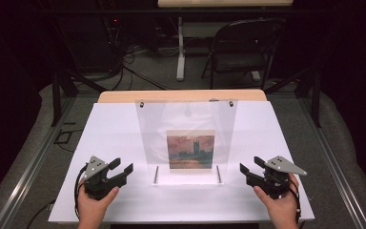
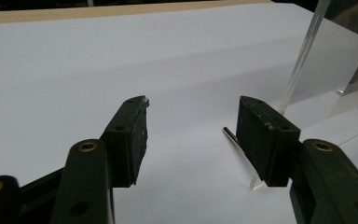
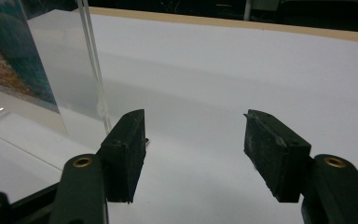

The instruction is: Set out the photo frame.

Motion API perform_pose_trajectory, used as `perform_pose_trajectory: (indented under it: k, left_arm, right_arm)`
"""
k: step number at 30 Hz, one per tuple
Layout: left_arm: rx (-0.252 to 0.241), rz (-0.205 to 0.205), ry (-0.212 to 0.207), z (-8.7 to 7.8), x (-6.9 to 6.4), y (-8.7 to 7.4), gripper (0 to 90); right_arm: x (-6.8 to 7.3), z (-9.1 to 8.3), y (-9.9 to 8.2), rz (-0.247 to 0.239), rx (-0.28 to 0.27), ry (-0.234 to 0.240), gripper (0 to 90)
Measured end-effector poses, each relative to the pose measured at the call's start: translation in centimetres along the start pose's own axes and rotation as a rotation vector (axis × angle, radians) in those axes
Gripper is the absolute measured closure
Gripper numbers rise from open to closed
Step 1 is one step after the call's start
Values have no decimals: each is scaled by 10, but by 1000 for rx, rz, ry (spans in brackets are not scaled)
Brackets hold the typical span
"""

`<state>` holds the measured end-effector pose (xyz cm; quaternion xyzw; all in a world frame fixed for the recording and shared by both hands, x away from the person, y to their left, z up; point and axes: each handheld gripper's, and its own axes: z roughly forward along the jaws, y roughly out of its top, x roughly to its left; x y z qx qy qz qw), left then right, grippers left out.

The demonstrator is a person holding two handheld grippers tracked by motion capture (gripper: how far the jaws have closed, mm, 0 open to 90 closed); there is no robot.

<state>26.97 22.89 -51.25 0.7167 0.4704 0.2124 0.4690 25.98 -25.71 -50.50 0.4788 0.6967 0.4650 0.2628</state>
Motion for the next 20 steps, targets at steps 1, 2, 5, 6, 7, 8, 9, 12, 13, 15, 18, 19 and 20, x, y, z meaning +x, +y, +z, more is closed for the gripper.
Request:
perform_pose_trajectory:
  k: [1, 2, 5, 6, 7, 8, 9, 12, 13, 15, 18, 19, 20]
  left_arm:
    - [-2, -1, -8, 2, 1, -2, 428]
    - [2, -4, -8, 3, 1, -4, 426]
    - [12, 3, -7, 6, 3, -9, 423]
    - [17, 4, -5, 8, 3, -11, 423]
    - [24, 3, 0, 9, 3, -12, 423]
    - [30, 4, -1, 10, 3, -13, 423]
    - [38, 3, -1, 11, 2, -14, 423]
    - [45, 12, -9, 13, 1, -15, 423]
    - [44, 12, -9, 13, 1, -15, 423]
    - [50, 4, -10, 14, 2, -15, 423]
    - [61, -25, -14, 15, 6, -16, 423]
    - [62, -35, -11, 15, 7, -17, 423]
    - [63, -43, -13, 16, 8, -17, 423]
  right_arm:
    - [0, 2, -3, -6, -2, 5, 383]
    - [0, 4, -5, -6, 7, 10, 384]
    - [-1, 10, -11, 8, 22, 29, 385]
    - [-1, 12, -12, 15, 28, 34, 386]
    - [0, 14, -14, 12, 38, 37, 386]
    - [0, 15, -15, 4, 53, 40, 386]
    - [1, 16, -16, -1, 61, 36, 388]
    - [3, 18, -17, -21, 66, 36, 387]
    - [4, 19, -17, -22, 75, 37, 387]
    - [4, 21, -18, -25, 89, 35, 387]
    - [3, 23, -20, -24, 115, 37, 388]
    - [3, 24, -20, -20, 121, 38, 387]
    - [3, 25, -21, -17, 116, 40, 387]
